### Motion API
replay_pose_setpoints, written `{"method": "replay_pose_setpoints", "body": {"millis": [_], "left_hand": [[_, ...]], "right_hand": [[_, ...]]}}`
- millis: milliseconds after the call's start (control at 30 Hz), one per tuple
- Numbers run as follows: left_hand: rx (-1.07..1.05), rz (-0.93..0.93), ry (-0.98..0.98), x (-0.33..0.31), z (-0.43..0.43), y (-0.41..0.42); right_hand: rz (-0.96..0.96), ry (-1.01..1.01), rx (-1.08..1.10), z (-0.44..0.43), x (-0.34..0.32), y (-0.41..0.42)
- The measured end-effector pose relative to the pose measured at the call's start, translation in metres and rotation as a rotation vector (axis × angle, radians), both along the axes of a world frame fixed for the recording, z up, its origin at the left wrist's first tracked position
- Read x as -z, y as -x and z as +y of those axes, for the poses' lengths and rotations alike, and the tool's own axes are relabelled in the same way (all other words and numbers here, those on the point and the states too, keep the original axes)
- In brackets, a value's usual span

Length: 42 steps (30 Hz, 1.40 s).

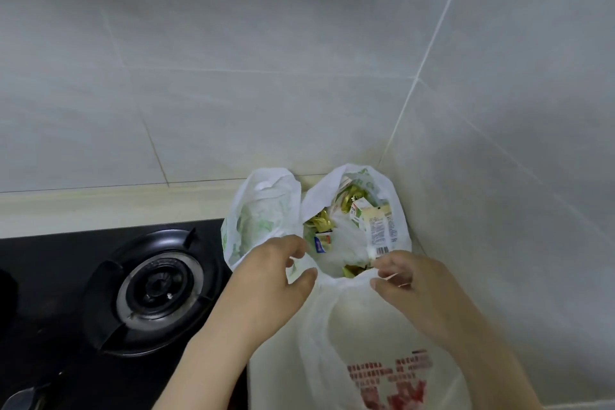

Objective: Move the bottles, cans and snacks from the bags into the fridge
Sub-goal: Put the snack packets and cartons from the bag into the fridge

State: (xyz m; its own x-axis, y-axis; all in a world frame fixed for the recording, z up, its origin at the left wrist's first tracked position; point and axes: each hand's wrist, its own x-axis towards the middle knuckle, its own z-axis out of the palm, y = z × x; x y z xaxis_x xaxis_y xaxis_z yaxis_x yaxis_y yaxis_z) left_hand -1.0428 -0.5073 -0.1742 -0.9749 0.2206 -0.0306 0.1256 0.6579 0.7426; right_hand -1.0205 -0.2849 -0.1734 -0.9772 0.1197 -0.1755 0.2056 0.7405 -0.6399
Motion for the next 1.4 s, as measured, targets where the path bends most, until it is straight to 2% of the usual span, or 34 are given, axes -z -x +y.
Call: {"method": "replay_pose_setpoints", "body": {"millis": [333,633,1033,1233,1400], "left_hand": [[-0.025,-0.051,0.003,0.023,0.057,0.071],[-0.009,-0.15,0.125,0.086,0.095,0.114],[0.04,-0.332,0.179,0.155,0.126,0.14],[0.047,-0.419,0.17,0.179,0.14,0.144],[0.061,-0.483,0.173,0.19,0.15,0.148]], "right_hand": [[-0.055,0.047,0.028,0.061,0.036,0.088],[-0.109,0.041,0.056,0.094,0.101,0.147],[-0.087,-0.035,0.017,0.109,0.15,0.197],[-0.037,-0.076,0.099,0.114,0.174,0.196],[-0.101,-0.027,0.149,0.122,0.187,0.195]]}}
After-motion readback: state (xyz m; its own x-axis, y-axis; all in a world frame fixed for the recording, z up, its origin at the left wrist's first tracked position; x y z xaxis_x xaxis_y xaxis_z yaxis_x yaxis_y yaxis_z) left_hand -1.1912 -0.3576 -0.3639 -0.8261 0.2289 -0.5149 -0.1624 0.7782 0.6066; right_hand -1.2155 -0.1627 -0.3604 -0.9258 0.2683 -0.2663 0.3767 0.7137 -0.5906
